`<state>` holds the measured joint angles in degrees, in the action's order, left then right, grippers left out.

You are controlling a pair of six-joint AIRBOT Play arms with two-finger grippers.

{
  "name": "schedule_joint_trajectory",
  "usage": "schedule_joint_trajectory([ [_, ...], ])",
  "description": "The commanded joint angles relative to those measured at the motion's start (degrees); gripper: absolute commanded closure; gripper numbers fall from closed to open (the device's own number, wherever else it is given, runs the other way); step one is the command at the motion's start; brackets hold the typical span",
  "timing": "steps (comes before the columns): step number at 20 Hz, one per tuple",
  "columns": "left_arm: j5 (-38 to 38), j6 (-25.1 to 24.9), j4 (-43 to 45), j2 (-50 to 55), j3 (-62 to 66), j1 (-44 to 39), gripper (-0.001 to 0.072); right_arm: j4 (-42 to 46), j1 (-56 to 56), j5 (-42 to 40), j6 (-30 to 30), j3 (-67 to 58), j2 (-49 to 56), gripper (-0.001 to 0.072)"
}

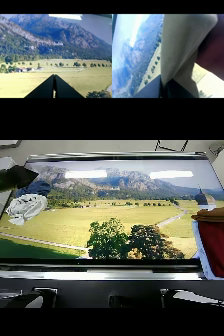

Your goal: Fold the clothes and pants, and hang the long-sleeved shirts on hangers.

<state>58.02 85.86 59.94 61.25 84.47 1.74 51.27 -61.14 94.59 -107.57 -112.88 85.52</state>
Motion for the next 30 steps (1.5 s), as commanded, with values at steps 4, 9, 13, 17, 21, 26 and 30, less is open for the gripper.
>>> schedule_joint_trajectory([
  [4, 0.02, -0.61, -0.22, 0.02, 0.00, -0.04, 0.0678, 20.02, -3.48, 11.43, 1.86, 3.85, -2.23, 0.0674],
  [9, 0.00, -0.59, -1.49, 0.00, 0.00, -0.04, 0.0678, 33.40, -3.48, 11.06, 6.14, 21.62, -5.81, 0.0674],
  [13, 0.00, -0.59, -2.86, 0.00, 0.00, -0.04, 0.0678, 40.09, -3.48, 3.65, 6.47, 34.18, -7.85, 0.0674],
  [17, -0.02, -0.59, -3.58, 0.02, 0.00, -0.04, 0.0678, 41.24, -3.48, -0.44, 7.34, 40.72, -7.98, 0.0673],
  [21, -0.57, -0.57, -3.63, 0.02, 0.02, -0.04, 0.0679, 41.09, -3.45, -3.72, 8.61, 38.71, -9.20, 0.0056],
  [26, -15.61, -2.29, -3.74, 0.26, 2.56, -1.90, 0.0681, 26.43, 1.44, -19.85, 15.72, 13.40, -9.81, 0.0098],
  [30, -13.27, 9.97, 21.59, 7.23, 4.63, -5.49, 0.0681, 21.31, 21.81, -27.93, 17.70, 4.17, -9.75, 0.0101],
])
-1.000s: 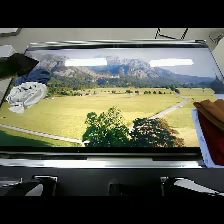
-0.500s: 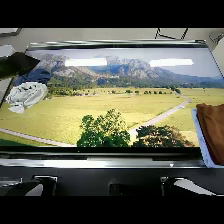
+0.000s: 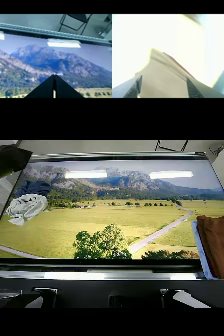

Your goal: Fold the clothes and pants, and hang the long-sleeved shirts on hangers.

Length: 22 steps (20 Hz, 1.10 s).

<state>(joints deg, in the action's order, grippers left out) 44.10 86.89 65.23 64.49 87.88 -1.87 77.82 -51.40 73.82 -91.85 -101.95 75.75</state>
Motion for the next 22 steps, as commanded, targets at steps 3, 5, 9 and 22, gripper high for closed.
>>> schedule_joint_trajectory([
  [3, 23.52, 15.80, 21.38, 12.20, 1.14, -1.40, 0.0240, -3.48, 28.92, 4.13, -3.13, -1.88, 3.13, 0.0097],
  [5, 37.55, 12.24, 21.22, 17.35, -0.68, -2.19, -0.0010, -4.15, 37.16, 10.71, -3.93, 4.50, 6.99, 0.0079],
  [9, 31.04, 13.14, 23.93, 15.41, -9.25, -5.09, -0.0010, -0.59, 47.19, 11.47, -6.51, 8.76, 10.75, 0.0069],
  [22, 30.82, 13.00, 23.93, 15.63, -9.20, -5.60, -0.0010, 0.37, 48.98, 12.22, -7.15, 8.76, 10.80, 0.0011],
])
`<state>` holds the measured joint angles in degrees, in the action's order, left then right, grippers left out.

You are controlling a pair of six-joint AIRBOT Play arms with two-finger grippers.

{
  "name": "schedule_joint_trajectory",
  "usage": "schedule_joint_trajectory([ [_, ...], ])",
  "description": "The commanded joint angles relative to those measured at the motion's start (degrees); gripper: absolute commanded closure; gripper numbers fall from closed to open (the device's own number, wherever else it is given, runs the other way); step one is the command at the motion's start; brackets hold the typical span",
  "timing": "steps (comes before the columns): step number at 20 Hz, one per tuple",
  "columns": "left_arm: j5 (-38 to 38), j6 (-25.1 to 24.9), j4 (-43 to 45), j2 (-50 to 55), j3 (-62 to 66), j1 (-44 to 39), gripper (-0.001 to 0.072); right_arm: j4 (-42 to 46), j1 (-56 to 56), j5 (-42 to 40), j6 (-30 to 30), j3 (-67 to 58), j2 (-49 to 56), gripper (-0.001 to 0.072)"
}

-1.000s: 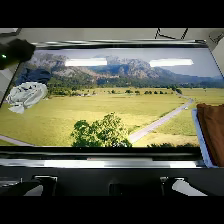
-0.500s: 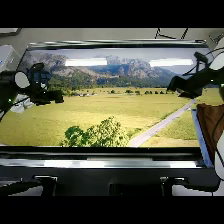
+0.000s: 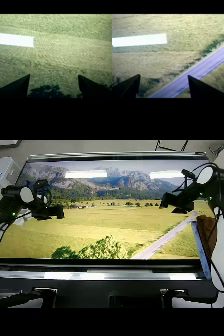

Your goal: Fold the clothes and pants, and hang the long-sleeved shirts on hangers.

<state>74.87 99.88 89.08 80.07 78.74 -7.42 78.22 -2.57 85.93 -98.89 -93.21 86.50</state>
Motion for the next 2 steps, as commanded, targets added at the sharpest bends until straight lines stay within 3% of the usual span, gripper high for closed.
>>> schedule_joint_trajectory([
  [1, 0.07, 0.02, 0.09, 0.04, -0.07, -0.04, -0.0010, 0.00, 0.15, 0.09, -0.11, 0.02, 0.04, 0.0011],
  [2, 0.07, 0.02, 0.09, 0.04, -0.07, -0.04, -0.0010, -0.02, 0.15, 0.09, -0.11, 0.02, 0.04, 0.0011],
])
